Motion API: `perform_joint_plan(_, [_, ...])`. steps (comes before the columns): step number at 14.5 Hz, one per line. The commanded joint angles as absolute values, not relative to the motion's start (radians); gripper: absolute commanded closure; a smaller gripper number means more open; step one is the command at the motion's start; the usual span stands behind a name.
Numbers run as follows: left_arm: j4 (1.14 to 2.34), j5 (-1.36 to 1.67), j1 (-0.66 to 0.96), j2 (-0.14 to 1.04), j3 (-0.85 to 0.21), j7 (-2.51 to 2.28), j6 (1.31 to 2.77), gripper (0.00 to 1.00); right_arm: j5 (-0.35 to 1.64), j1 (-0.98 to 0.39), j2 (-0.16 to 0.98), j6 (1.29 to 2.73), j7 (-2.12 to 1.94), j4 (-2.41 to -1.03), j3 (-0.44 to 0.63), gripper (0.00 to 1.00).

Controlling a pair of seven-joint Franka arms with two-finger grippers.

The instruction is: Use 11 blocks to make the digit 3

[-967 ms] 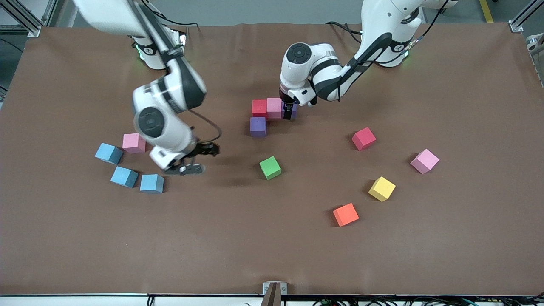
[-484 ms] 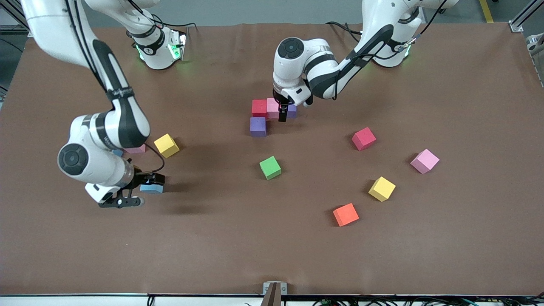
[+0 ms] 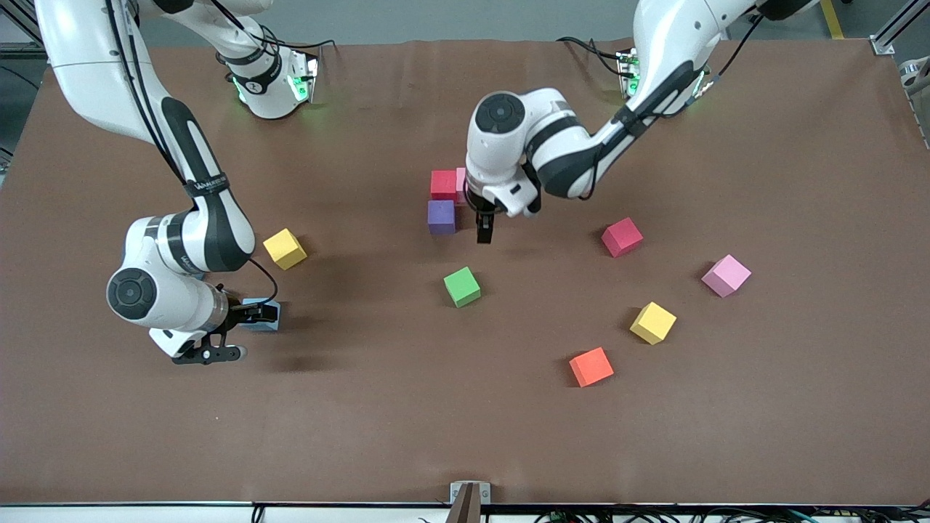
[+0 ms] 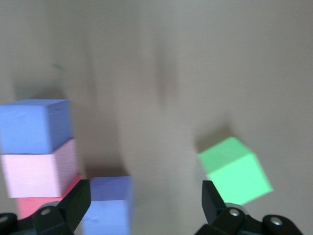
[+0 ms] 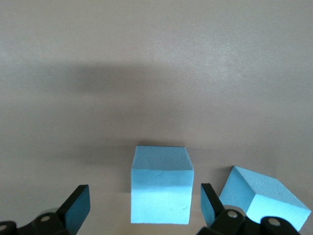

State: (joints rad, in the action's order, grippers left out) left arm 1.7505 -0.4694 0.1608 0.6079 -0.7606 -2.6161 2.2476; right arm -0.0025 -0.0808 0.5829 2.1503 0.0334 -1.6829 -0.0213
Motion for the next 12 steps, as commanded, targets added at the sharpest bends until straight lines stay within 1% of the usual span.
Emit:
perform_joint_plan(1, [1.565, -0.499, 0.181, 0.727, -0.724, -2.472, 2.207, 0.00, -0.028, -0.054, 0.591, 2.164, 0.006, -1.700, -0.038, 0.00])
perform_joint_plan(4, [1.470, -0.492, 0.186, 0.802, -0.709, -2.217, 2.209, 0.01, -0.029, -0.046, 0.594, 2.204, -0.002, -1.730, -0.037, 0.00])
perform_joint_plan(6, [1.418, -0.491, 0.211, 0.827, -0.680, -2.087, 2.210, 0.02, -0.029, -0.043, 0.604, 2.230, -0.003, -1.739, -0.038, 0.00])
perform_joint_plan(8, [1.387, -0.491, 0.273, 0.839, -0.619, -1.932, 2.214, 0.01, -0.029, -0.034, 0.618, 2.264, -0.018, -1.755, -0.038, 0.00])
perform_joint_plan(11, [1.333, -0.485, 0.382, 0.870, -0.493, -1.829, 2.218, 0.01, -0.028, -0.031, 0.623, 2.310, -0.032, -1.789, -0.038, 0.00])
perform_joint_plan(12, [1.307, -0.485, 0.393, 0.890, -0.486, -1.783, 2.220, 0.01, -0.028, -0.032, 0.623, 2.324, -0.032, -1.801, -0.038, 0.01])
